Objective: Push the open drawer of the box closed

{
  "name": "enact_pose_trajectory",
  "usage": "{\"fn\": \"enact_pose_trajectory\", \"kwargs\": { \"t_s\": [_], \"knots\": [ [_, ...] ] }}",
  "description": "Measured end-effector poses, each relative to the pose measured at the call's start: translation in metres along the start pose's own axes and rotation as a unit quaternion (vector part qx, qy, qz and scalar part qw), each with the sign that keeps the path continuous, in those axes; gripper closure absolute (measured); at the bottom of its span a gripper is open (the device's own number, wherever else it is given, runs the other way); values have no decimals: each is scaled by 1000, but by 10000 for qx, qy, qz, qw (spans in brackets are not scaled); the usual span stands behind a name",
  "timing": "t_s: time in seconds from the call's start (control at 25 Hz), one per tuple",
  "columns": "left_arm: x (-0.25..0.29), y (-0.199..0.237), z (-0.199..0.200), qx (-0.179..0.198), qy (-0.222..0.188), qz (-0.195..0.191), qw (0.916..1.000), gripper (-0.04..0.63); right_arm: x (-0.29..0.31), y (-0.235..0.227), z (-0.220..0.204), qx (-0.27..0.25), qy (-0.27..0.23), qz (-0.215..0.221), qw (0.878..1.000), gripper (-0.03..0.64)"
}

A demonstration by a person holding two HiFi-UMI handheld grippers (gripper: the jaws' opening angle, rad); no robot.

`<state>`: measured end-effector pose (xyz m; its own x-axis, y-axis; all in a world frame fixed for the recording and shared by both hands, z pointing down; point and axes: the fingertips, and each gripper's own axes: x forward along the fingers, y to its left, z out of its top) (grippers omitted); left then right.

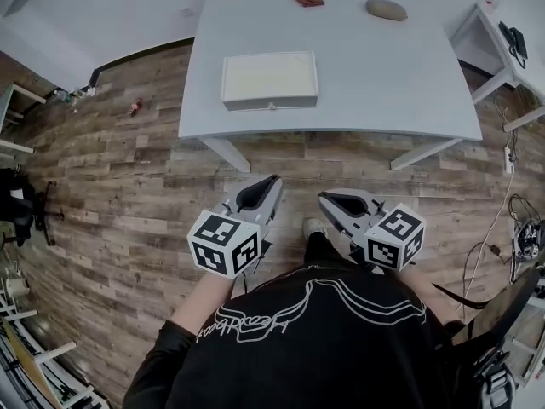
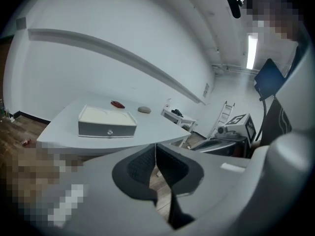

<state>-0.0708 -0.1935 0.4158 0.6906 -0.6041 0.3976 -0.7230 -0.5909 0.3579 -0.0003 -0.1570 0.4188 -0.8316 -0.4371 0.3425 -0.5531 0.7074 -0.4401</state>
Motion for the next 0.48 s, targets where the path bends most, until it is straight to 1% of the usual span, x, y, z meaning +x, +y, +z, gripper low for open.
{"fn": "enact_pose_trajectory", "kwargs": {
  "t_s": [0.04, 0.16, 0.24, 0.48],
  "knots": [
    [-14, -14, -1, 4, -29, -103, 9999, 586, -4, 14, 2, -62, -106, 3, 9999, 609],
    [-53, -55, -8, 145, -94, -466, 9988, 588, -20, 55, 4, -183, -433, -5, 9989, 607],
    [-75, -77, -13, 246, -143, -679, 9973, 588, -31, 79, 0, -287, -546, -30, 9981, 608],
    [-125, -112, -23, 506, -293, -945, 9938, 588, -50, 138, 0, -637, -764, -85, 9950, 609]
  ]
}}
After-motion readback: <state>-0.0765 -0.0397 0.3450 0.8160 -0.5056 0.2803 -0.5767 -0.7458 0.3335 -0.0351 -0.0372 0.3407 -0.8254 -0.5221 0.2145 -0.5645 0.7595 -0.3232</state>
